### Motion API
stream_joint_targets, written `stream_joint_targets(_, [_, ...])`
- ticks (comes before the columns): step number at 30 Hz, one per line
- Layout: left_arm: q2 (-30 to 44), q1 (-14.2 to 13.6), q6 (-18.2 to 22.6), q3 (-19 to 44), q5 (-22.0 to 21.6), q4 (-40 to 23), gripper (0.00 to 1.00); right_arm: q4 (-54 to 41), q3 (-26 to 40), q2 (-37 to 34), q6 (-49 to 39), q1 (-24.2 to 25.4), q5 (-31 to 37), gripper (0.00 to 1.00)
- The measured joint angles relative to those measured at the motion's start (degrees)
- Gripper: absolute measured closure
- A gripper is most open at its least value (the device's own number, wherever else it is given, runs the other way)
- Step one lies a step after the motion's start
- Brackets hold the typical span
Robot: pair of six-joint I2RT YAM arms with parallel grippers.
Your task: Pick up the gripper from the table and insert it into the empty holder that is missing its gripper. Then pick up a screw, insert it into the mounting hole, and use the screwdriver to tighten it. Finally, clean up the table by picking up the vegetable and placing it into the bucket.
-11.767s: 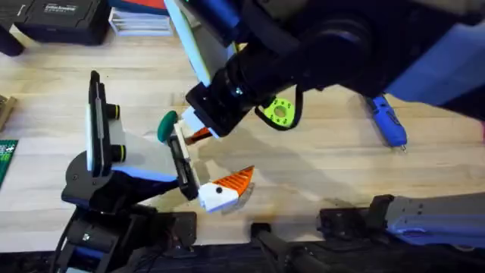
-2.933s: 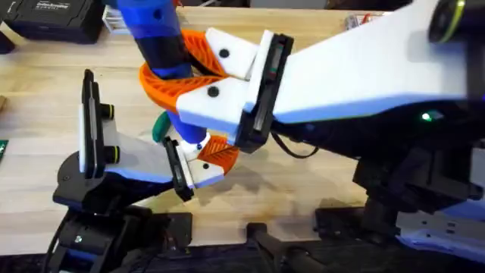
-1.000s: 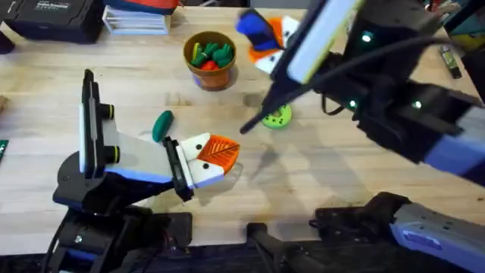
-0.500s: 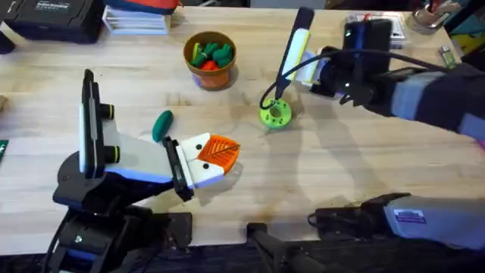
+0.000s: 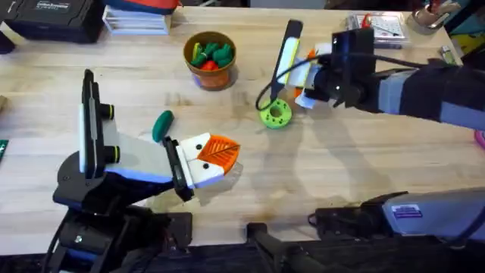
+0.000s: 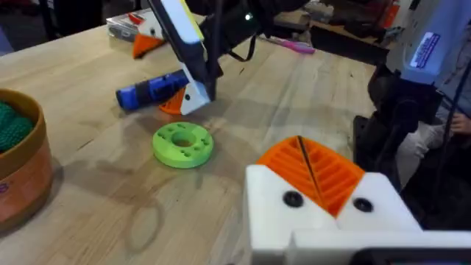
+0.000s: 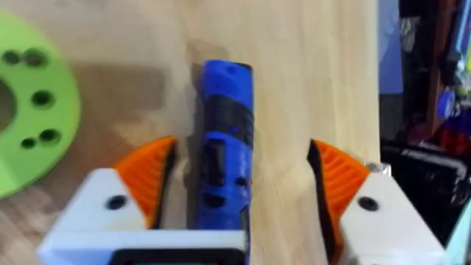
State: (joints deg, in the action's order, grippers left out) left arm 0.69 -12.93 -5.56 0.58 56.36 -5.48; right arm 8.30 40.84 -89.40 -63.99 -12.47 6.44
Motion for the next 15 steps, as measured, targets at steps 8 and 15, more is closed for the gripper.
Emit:
stream_joint_targets(8, [0.0, 0.0, 0.19, 0.0, -0.02, -0.01, 0.569, -2.04, 0.39, 7.67, 12.57, -0.07, 0.77, 0.008])
stream_joint_targets(15, [0.0, -0.01, 0.16, 0.0, -0.35, 0.09, 0.016, -11.28, 0.41, 22.28, 26.31, -0.07, 0.31, 0.008])
